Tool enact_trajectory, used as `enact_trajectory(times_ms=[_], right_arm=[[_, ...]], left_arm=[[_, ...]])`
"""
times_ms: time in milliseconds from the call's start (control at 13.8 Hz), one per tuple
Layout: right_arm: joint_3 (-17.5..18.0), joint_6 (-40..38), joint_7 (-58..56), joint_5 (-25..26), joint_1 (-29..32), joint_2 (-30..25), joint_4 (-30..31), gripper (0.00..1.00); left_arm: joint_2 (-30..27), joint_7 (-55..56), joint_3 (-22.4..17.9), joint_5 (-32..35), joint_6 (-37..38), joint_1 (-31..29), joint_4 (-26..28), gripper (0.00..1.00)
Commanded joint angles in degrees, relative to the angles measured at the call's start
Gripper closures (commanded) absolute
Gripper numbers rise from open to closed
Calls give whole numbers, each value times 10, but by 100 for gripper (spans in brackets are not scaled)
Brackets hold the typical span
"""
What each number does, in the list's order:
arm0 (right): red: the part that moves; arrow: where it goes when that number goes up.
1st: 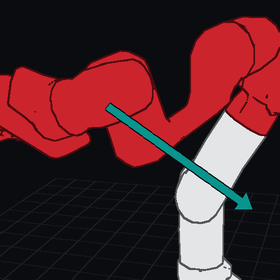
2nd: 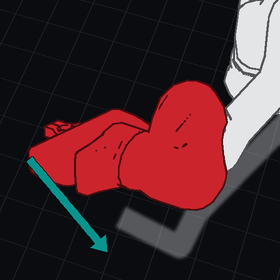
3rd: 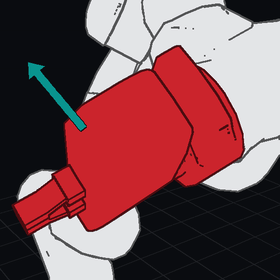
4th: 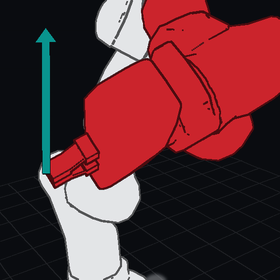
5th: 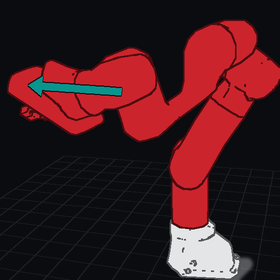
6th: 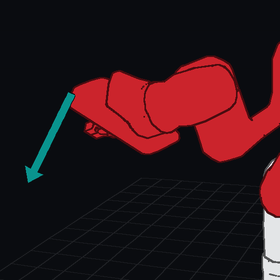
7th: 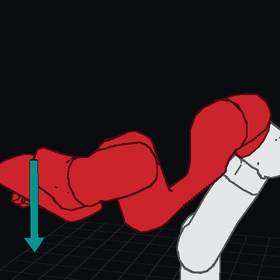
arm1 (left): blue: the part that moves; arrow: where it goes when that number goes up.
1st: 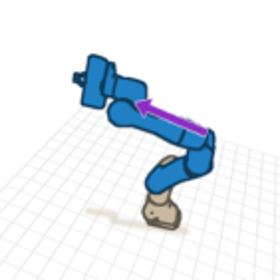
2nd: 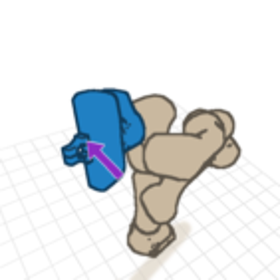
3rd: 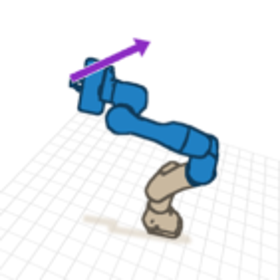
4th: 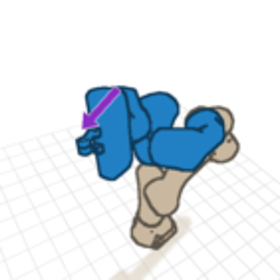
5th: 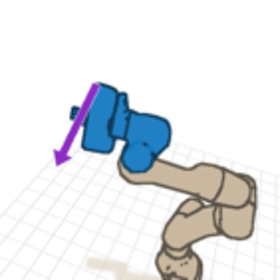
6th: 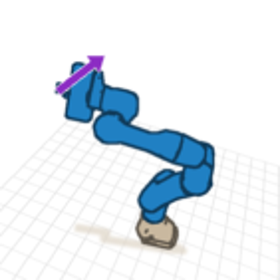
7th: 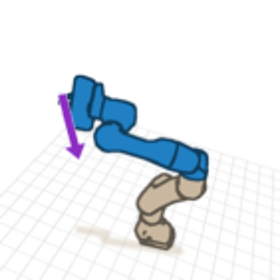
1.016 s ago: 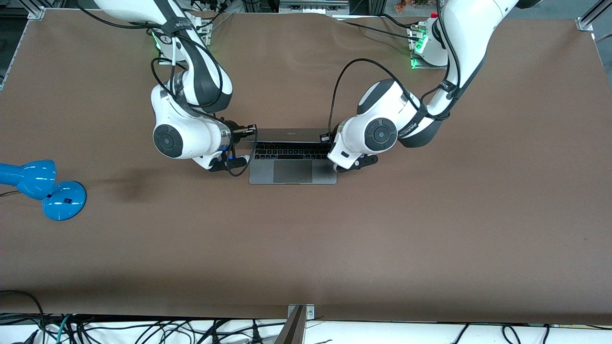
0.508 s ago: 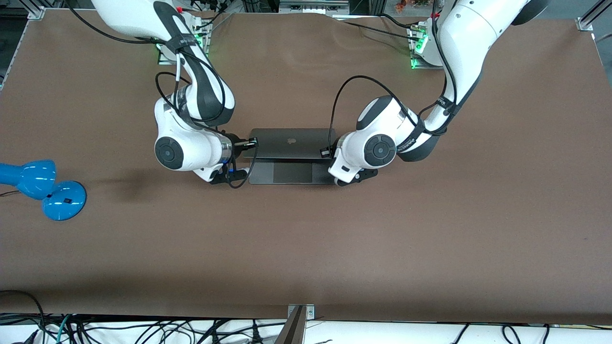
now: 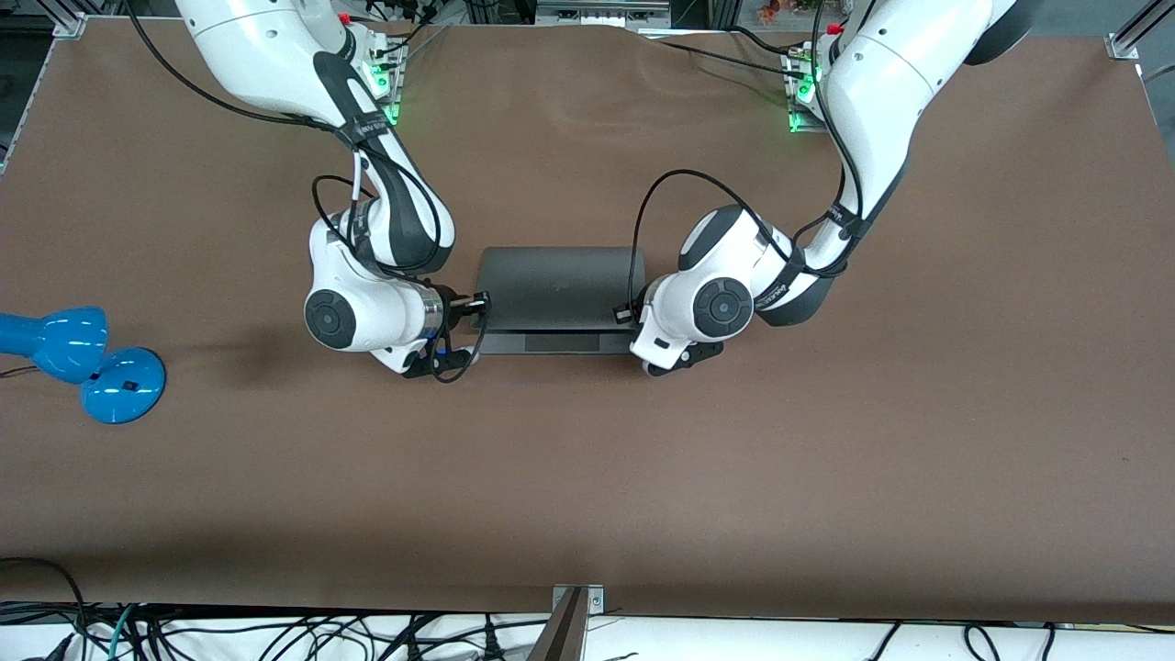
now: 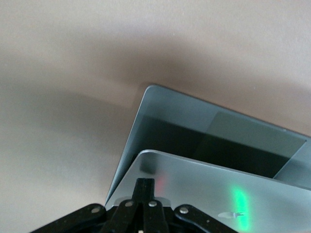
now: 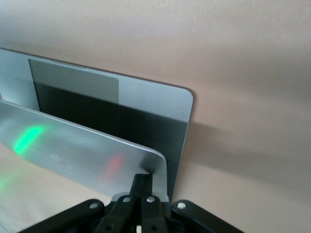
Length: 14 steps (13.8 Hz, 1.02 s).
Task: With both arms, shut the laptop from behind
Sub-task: 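Push the screen down onto the keyboard with both grippers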
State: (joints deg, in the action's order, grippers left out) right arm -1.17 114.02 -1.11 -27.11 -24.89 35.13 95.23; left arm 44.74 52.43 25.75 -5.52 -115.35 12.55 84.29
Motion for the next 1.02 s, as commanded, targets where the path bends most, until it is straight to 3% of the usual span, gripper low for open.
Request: enact_trajectory(times_ms=[0,290,943], right_arm=[[-1,0,-7,7,-2,22,-30,98],[-8,0,-14,6,-2,48,-53,98],[-9,59,-26,4,-5,80,-61,98]], left_arm=[[24,9,-11,19,-8,14,-26,100],[31,6,-45,18,-20,39,-26,100],[54,6,-53,35,-42,41,-26,100]])
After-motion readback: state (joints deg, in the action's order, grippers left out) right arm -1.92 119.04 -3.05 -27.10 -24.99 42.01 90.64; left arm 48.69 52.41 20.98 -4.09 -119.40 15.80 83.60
